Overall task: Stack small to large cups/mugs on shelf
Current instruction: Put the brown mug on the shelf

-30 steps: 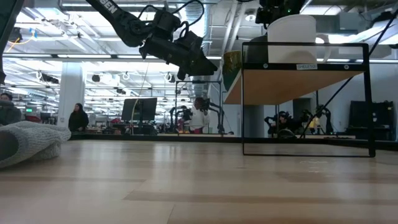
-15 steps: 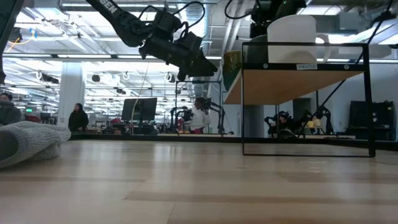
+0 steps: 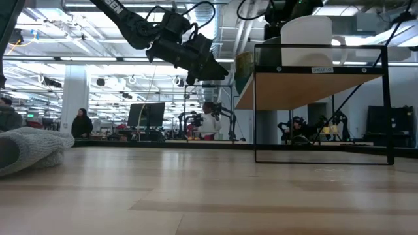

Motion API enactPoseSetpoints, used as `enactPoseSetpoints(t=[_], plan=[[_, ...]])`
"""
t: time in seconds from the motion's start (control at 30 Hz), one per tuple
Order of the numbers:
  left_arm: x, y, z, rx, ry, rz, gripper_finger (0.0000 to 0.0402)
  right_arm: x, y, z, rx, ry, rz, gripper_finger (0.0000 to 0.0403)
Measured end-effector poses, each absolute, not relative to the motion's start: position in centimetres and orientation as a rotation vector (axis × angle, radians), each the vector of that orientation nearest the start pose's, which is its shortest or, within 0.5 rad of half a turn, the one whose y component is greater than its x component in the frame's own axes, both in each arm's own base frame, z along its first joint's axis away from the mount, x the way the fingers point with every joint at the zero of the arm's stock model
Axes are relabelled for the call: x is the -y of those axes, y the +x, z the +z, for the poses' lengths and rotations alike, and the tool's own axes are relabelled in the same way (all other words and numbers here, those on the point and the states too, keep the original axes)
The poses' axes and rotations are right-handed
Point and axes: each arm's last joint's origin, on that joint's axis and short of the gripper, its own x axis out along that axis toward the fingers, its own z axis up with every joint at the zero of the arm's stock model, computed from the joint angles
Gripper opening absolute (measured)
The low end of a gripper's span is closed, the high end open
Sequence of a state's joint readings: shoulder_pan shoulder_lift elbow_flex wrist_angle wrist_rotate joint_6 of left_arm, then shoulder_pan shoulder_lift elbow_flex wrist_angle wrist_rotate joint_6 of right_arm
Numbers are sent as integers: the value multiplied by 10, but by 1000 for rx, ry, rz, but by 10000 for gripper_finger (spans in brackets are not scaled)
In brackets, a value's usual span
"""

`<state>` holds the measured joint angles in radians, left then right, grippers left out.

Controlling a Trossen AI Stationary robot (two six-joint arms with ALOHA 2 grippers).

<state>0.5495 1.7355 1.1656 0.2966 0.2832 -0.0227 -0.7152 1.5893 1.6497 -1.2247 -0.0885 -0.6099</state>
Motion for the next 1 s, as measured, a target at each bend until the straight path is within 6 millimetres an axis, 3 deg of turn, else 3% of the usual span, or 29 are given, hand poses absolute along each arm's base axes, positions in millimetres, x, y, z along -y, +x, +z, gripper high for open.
enactPoseSetpoints(t=[0.2, 0.37, 0.73, 1.0], plan=[[-199, 340, 256, -247, -133, 268, 128, 197, 229, 353, -1238, -87, -231, 74], [-199, 340, 256, -247, -133, 269, 128, 198, 229, 353, -1248, -96, -247, 57], [-199, 340, 257, -247, -132, 271, 128, 189, 217, 367, -1222, -119, -289, 64], [-199, 340, 257, -246, -131, 270, 128, 189, 217, 364, -1245, -100, -277, 62]])
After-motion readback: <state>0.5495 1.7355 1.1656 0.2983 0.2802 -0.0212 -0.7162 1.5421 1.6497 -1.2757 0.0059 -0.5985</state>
